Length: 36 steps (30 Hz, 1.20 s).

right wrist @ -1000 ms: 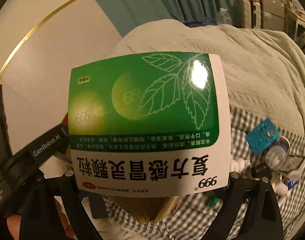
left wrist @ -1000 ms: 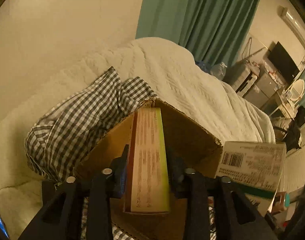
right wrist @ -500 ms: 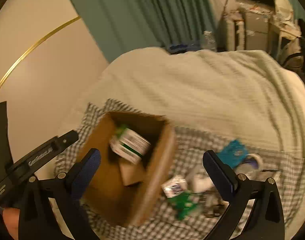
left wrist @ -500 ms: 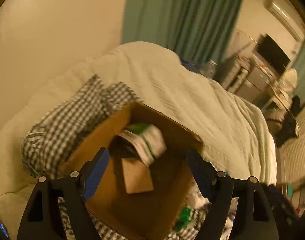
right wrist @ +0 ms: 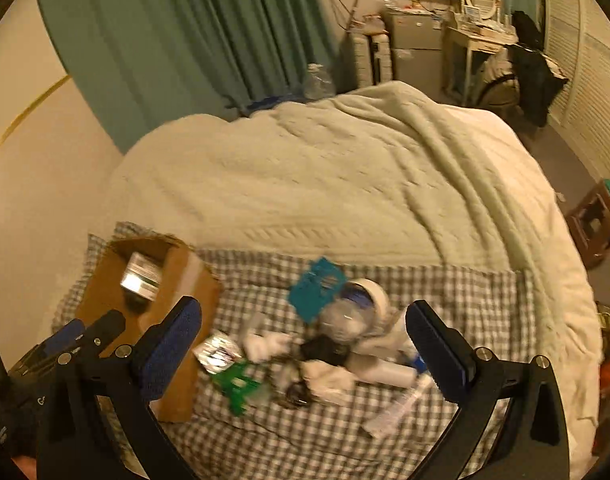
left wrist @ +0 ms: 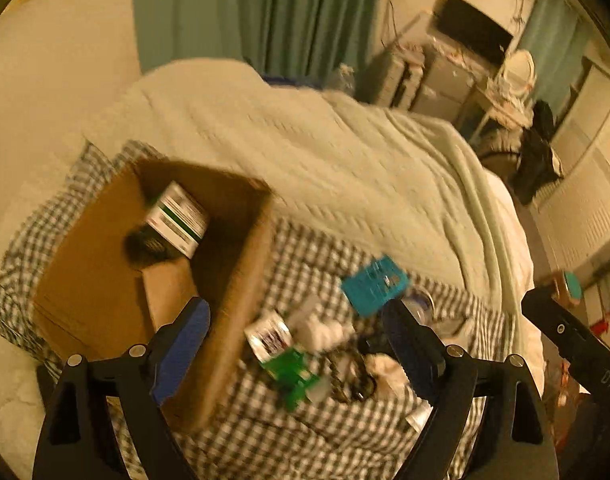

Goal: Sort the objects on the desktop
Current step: 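Move both tools back over the pile of items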

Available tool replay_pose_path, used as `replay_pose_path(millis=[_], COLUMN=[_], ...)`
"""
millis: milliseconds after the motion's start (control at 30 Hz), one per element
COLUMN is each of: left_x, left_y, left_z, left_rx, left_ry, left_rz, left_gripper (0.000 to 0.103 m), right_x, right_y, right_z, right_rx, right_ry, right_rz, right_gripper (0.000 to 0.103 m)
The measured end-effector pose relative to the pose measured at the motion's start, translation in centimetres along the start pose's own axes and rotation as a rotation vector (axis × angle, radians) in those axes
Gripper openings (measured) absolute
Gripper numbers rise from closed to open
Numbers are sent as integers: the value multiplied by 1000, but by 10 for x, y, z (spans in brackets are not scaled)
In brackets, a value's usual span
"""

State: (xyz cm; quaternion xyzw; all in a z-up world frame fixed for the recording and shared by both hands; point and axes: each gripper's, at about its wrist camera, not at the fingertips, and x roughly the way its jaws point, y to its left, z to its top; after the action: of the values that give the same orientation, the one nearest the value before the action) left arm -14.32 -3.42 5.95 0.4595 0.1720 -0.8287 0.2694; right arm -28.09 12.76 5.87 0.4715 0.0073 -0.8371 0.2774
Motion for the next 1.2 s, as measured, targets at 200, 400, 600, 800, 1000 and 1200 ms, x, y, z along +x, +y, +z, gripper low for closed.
replay_pose_path(millis=[200, 400, 600, 800, 1000, 1200], left_x=[31, 68, 95, 118, 142, 160], left_y=[-17, -15, -11, 6, 13, 22], left_z=[-34, -65, -85, -86, -92, -91], left_rx=[62, 34, 8, -73, -119, -184], left_ry=[68, 191, 263, 306, 363, 407], left_rz=[31, 30, 50, 76, 79, 66], left_gripper=[91, 91, 91, 91, 91, 91], right_x=[16, 57, 92, 128, 155, 182], right_y=[-34, -51, -46, -46, -47, -43], right_z=[-15, -35, -56, -75, -80, -86], right_rx=[1, -8, -86, -44, 14, 71], right_ry=[56, 180, 284, 401, 468, 540], right_rz=[-36, -63, -69, -14, 44, 54], right_gripper=[102, 102, 102, 102, 93, 80])
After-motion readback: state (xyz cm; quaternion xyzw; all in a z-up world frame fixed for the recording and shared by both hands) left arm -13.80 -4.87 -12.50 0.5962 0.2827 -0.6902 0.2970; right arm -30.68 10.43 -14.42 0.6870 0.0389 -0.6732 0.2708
